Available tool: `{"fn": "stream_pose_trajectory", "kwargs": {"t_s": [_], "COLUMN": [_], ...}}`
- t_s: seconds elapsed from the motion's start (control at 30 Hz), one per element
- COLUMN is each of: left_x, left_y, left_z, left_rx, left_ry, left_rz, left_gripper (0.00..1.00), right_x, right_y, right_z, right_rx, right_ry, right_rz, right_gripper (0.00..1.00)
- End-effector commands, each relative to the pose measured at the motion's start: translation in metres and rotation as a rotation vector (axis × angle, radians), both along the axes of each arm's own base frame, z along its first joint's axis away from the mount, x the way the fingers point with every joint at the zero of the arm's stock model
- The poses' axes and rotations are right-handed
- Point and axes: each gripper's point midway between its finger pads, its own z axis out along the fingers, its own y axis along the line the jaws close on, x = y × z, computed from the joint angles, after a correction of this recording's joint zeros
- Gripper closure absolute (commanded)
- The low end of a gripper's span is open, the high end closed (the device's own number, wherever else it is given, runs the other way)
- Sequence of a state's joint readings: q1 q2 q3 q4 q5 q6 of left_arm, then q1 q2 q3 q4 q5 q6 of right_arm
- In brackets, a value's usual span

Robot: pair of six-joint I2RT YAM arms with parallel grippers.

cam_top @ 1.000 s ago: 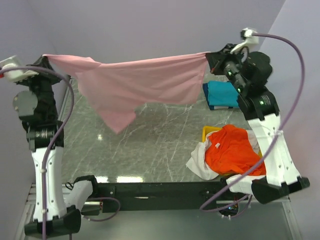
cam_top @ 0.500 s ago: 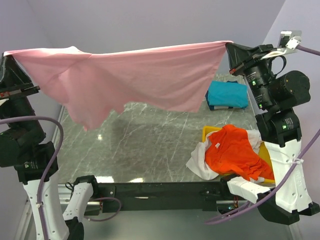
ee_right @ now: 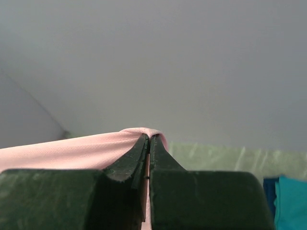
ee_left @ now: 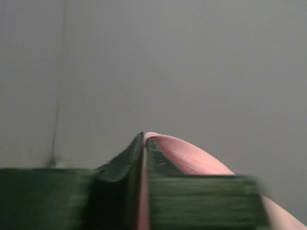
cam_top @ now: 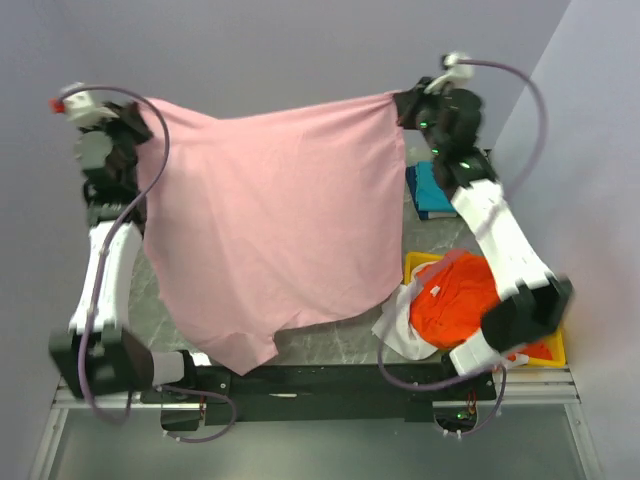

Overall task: Fold and stack the t-shirts
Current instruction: Flatten the tshirt out

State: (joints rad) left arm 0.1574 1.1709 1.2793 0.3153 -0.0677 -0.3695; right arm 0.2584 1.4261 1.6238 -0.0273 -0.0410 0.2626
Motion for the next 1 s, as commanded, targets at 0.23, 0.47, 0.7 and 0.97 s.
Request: {"fn": "stream_pose_trajectory", "kwargs": {"t_s": [0.23,0.47,0.7,0.97], "left_x": [0.140,0.111,0.040,-0.001], "left_y": [-0.003,-0.035,-0.083,-0.100], "left_z": [-0.222,-0.249,-0.336,-0.410], "left_rx": [-0.158,-0.239,-0.504,-0.605], "left_ry": [0.545,0.717,1.031,1.232], "left_rz": [-0.085,-0.117,-0.241,-0.268], "left_gripper": [0.02,0.01,0.00,0.01], "right_x": [0.162,0.141,0.083,0.016], "right_y": [0.011,0.013,0.021,0.064], "right_z": [-0.259,-0.290,-0.300,-0.347], "right_rx": [-0.059,-0.046,-0.015,-0.011], "right_ry": [0.563,0.668,0.775,0.970], "right_rz": [-0.017,0.028,0.104,0.213], "right_gripper": [0.51,0.16,0.14,0.17]}}
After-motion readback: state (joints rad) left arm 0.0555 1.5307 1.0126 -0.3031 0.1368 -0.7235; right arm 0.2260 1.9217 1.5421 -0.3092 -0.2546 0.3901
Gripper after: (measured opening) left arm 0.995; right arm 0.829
